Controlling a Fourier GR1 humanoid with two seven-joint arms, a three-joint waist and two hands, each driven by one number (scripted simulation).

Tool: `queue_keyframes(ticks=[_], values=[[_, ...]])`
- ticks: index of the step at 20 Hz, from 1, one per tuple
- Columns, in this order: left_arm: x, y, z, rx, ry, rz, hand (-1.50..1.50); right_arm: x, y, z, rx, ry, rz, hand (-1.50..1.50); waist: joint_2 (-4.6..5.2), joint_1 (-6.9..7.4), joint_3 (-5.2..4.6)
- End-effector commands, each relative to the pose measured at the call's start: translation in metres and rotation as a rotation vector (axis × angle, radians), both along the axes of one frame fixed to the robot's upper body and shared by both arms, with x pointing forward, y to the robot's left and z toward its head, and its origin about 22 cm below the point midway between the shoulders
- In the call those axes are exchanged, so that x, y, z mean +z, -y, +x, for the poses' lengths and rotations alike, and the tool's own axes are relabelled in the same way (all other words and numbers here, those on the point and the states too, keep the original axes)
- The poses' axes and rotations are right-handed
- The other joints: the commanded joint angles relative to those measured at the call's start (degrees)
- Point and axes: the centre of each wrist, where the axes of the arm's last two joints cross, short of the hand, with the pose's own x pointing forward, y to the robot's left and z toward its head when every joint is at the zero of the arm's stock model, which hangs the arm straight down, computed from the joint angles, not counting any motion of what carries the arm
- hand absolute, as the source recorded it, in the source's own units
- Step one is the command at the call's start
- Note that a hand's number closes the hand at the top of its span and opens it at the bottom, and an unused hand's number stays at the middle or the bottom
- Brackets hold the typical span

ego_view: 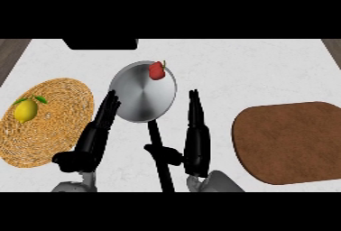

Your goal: Pick the bell pepper from the cutting board and place it in the pan

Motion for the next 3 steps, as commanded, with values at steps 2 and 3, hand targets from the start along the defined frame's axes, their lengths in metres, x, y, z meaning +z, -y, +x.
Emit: queue_keyframes(ticks=[2,3], values=[[0.013,-0.018,0.015,-0.011,0.013,0.001,0.00,-0.016,-0.004,0.004,-0.045,0.036,-0.073,-1.50,0.11,0.32,0.01],[-0.012,-0.004,0.011,-0.001,-0.003,-0.006,0.00,-0.014,0.001,0.012,-0.048,0.019,-0.093,-1.50,0.12,0.20,0.00]])
